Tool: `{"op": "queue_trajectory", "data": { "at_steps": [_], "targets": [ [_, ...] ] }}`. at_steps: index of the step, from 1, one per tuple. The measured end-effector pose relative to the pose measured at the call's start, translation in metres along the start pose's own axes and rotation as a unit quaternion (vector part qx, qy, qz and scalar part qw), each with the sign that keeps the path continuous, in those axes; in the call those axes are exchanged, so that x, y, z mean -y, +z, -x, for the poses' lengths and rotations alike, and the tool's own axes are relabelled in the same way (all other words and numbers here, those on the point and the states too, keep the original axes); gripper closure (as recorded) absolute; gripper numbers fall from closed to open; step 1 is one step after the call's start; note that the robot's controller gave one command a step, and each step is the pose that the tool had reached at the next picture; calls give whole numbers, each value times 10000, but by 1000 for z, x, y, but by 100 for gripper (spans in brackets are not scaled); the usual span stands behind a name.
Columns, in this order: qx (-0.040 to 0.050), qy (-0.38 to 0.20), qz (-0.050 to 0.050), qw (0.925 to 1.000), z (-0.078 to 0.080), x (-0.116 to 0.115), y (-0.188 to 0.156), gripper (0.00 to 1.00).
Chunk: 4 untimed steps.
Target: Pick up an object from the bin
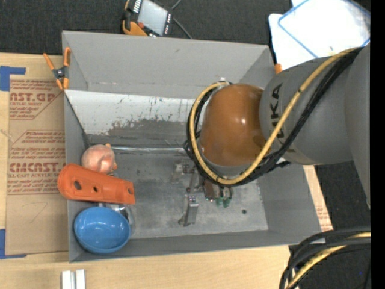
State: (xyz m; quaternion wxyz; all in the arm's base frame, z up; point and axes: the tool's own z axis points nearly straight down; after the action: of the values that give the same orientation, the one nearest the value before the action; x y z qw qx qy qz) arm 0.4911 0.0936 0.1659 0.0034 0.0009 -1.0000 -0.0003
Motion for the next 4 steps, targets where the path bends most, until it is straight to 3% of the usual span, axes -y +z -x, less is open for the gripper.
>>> {"op": "queue_trajectory", "data": {
  "at_steps": [1, 2, 3, 4],
  "targets": [
    [35, 6, 4, 10000, 2, 0, -3, 0],
    [44, -1124, 2, 9937, 22, -68, 78, 0],
    [24, 843, -5, 9964, 3, -97, 52, 0],
    [-38, -499, -163, 9986, 29, -127, 68, 0]
  ]
}}
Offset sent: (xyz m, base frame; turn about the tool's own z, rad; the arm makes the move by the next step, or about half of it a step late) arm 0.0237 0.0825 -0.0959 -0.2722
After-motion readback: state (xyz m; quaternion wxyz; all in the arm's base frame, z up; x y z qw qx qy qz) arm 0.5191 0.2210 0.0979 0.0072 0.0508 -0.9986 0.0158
